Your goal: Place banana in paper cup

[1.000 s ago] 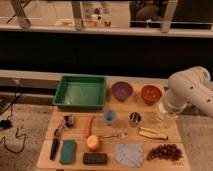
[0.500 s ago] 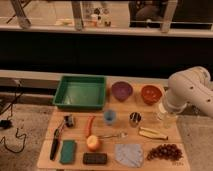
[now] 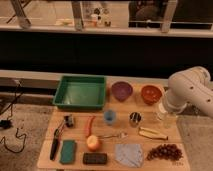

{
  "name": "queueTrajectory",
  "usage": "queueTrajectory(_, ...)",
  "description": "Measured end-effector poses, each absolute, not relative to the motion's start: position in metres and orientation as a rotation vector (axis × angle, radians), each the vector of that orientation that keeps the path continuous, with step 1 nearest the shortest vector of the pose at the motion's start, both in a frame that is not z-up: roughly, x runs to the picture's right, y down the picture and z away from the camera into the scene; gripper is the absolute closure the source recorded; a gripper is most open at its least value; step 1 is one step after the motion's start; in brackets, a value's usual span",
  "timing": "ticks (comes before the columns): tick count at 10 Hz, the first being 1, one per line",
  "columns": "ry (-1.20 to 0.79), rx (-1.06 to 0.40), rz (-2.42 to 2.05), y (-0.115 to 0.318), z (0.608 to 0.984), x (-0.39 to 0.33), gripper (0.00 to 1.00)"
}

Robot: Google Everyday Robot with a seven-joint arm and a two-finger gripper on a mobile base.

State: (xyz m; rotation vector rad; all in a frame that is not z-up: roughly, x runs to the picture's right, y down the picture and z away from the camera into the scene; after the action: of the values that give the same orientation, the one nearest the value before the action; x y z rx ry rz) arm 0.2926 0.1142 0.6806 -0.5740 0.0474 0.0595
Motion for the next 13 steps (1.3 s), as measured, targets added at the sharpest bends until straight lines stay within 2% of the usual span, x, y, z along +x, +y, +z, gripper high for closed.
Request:
queueTrajectory(2,0.047,-0.574,0.060,0.1142,0.6806,0.2926,0.23)
queueTrajectory(3,0.047,-0.574,0.060,0.1142,0.6806,0.2926,0.30)
queueTrajectory(5,0.047,-0.574,0.060,0.1142,0.6806,0.2926,0.52)
queueTrajectory(6,0.047,-0.574,0.059,0.1142,0.6806,0.2926,0.57)
queueTrajectory(11,0.047,-0.574,0.060,0.1143,0.6806,0.2926,0.58)
queueTrajectory(13,0.047,-0.574,0.060,0.1142,0.6806,0.2927,0.55)
